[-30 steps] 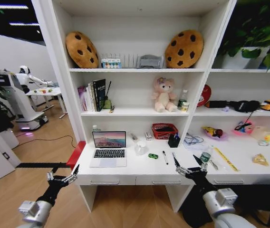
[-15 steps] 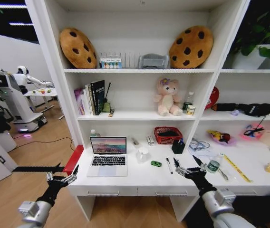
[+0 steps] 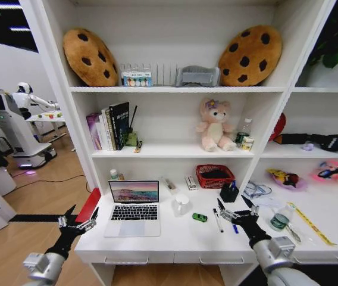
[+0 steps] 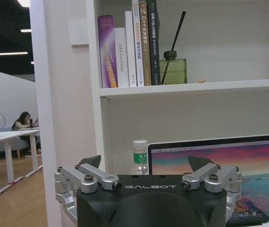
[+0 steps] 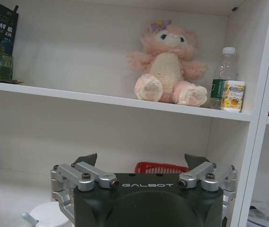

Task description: Organize the objects on the table.

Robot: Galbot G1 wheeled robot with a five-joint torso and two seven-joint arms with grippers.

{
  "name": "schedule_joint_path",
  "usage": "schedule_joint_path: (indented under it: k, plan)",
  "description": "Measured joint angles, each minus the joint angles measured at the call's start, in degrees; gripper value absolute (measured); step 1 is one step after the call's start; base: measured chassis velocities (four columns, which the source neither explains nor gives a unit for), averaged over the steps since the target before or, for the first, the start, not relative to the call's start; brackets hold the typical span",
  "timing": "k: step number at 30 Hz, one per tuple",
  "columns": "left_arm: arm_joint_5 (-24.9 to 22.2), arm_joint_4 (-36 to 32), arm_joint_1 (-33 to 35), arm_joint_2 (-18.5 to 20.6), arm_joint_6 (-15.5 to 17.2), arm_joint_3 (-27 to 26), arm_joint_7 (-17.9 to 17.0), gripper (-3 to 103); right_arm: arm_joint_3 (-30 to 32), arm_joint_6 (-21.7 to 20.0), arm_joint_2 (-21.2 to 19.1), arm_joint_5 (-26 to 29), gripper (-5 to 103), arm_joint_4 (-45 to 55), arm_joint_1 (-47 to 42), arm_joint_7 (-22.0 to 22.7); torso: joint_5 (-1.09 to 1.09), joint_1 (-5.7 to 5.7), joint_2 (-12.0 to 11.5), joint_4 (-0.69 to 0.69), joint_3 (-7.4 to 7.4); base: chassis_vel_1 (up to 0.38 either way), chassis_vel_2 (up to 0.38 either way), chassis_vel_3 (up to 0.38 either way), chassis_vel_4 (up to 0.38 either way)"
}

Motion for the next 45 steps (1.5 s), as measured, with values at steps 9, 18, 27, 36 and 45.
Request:
schedule_joint_path:
  k: [9,18,27,36,45]
  plan:
    - [-0.03,-0.09,-0.27,-0.05,-0.71,-0.06,-0.18,96,-0.22,-0.51,0.02,-0.43,100,-0.13,0.14,0.43,0.00,0.02,0.00,0.01,0.01,-0.068,0.072,0.073,-0.073]
    - [0.12,-1.78,-2.44,0.65,2.54,1.10,1.13,58,-0.31,-0.96,0.04,-0.64,100,-0.29,0.08,1.74,0.00,-0.02,0.01,0.00,0.00,-0.006,0.004,0.003,-0.004]
    - [0.37,-2.77,-5.45,2.59,7.39,2.41,0.88,32,-0.60,-0.32,-0.03,-3.01,100,-2.64,1.05,2.15,0.00,-0.01,0.00,0.00,0.00,0.000,0.000,0.000,0.000]
    - [-4.79,0.23,-8.50,9.44,9.10,3.21,3.55,0,-1.52,-0.55,-0.94,-3.05,100,-4.20,1.50,1.84,0.00,0.00,0.00,0.00,0.00,0.000,0.000,0.000,0.000]
    - [-5.47,3.50,-15.30,12.21,11.44,7.45,0.06,0,-1.46,-1.08,-1.96,-2.93,100,-4.76,1.75,1.89,0.00,0.00,0.00,0.00,0.00,0.000,0.000,0.000,0.000]
